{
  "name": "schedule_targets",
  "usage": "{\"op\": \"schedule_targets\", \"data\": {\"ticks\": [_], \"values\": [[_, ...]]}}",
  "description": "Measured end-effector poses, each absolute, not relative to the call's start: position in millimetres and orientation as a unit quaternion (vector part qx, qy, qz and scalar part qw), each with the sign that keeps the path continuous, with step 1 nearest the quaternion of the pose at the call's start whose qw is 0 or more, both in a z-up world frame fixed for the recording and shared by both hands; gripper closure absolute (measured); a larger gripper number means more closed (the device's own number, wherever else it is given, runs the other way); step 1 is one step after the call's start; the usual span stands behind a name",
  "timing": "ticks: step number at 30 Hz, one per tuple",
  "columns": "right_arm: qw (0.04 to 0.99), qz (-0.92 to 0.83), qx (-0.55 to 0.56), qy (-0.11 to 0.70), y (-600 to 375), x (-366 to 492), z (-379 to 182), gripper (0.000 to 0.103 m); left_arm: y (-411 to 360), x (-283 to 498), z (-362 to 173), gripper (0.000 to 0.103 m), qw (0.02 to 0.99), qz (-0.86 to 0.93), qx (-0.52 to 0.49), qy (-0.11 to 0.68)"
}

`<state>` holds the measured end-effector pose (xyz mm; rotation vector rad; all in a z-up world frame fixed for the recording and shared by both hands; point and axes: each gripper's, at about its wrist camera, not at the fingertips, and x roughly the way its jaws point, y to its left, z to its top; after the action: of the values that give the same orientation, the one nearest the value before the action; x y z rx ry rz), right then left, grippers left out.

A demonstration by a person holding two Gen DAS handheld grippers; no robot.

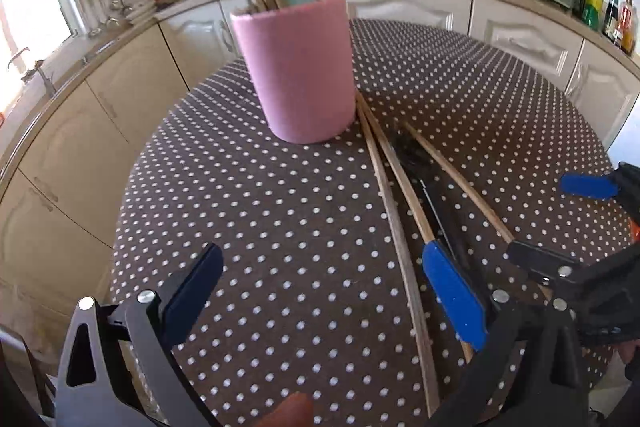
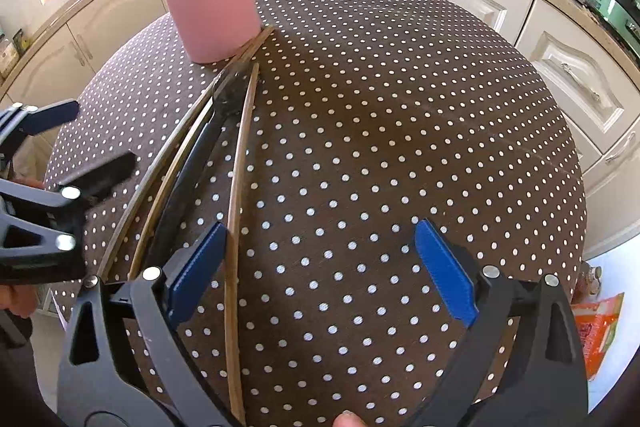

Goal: Organize utensils
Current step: 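Close the left tool on a chopstick while the right tool grasps another chopstick, then lift both chopsticks over the pink cup and lower them in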

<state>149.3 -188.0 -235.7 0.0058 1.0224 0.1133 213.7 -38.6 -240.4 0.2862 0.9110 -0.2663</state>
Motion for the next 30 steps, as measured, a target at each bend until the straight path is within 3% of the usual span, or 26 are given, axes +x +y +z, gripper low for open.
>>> {"op": "schedule_targets", "data": {"ticks": [9,12,14,15,17,19,21,22,23,30], "values": [[0.868,0.062,-0.005,0.492,-205,186,-234,0.011,-44,246,-256,0.005,0.867,-0.114,0.144,0.464],[0.867,0.065,-0.007,0.494,-203,201,-234,0.018,-47,257,-255,0.005,0.861,-0.120,0.149,0.471],[0.866,0.070,0.000,0.495,-200,209,-232,0.031,-49,266,-254,0.007,0.856,-0.127,0.144,0.480],[0.865,0.070,0.000,0.496,-200,212,-231,0.036,-49,274,-254,0.015,0.854,-0.133,0.138,0.484],[0.862,0.073,-0.002,0.501,-196,220,-229,0.057,-51,284,-250,0.031,0.844,-0.160,0.117,0.499],[0.858,0.080,-0.009,0.507,-192,226,-228,0.065,-56,285,-247,0.044,0.838,-0.177,0.123,0.502],[0.856,0.082,-0.016,0.510,-190,230,-228,0.071,-62,284,-245,0.068,0.833,-0.191,0.130,0.503],[0.855,0.084,-0.019,0.512,-191,231,-228,0.081,-67,284,-243,0.079,0.829,-0.201,0.134,0.504],[0.854,0.085,-0.017,0.513,-192,232,-228,0.091,-72,285,-243,0.096,0.827,-0.206,0.135,0.506],[0.853,0.094,0.004,0.513,-210,221,-230,0.096,-66,264,-243,0.097,0.822,-0.218,0.141,0.507]]}}
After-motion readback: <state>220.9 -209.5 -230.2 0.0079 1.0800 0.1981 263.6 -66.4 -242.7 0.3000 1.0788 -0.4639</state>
